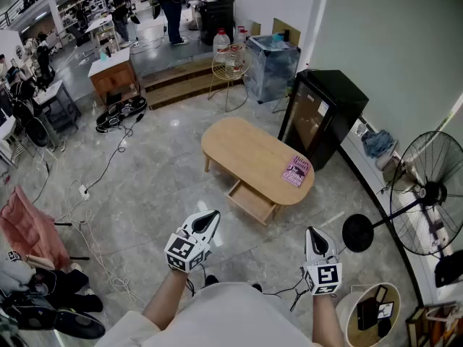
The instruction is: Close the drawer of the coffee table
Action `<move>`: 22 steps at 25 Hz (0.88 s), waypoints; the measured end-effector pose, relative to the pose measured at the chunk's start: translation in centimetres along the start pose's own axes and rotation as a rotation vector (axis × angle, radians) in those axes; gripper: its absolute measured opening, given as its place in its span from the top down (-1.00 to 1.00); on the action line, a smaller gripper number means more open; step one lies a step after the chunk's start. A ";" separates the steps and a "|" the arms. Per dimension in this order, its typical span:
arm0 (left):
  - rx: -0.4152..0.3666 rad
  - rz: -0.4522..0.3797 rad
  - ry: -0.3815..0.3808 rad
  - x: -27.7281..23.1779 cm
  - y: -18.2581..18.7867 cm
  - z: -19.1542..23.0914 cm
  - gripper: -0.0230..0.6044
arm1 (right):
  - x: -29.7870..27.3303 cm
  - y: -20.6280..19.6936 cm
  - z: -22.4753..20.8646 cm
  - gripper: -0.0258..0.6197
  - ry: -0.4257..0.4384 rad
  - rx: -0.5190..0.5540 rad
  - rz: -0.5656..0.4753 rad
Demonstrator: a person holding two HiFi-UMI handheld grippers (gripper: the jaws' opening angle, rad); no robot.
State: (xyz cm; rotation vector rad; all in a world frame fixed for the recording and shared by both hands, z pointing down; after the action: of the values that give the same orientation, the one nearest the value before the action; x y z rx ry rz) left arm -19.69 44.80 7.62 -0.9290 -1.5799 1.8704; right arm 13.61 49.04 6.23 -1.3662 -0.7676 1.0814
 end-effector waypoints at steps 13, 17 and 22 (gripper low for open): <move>0.004 0.004 0.001 0.6 -0.3 0.8 0.90 | -0.6 0.0 0.9 0.89 0.001 -0.008 0.000; 0.005 0.008 -0.001 1.0 -0.4 1.1 0.90 | -0.5 0.4 1.7 0.89 -0.002 0.012 -0.008; 0.008 0.009 -0.007 1.5 -0.3 1.6 0.90 | -0.9 0.6 2.9 0.89 0.003 0.021 0.000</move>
State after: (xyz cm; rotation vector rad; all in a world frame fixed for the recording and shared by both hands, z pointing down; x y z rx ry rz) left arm -21.86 44.97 7.77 -0.9282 -1.5743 1.8864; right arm 10.49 49.26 6.05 -1.3495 -0.7519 1.0843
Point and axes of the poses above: the fingertips, and each gripper's own axes: x backward along the fingers, z to its left, y out of its top, the point moved 6 cm from there along x, backward along the fingers, and after that the axes turned 2 degrees about -y, right-handed, at the moved point
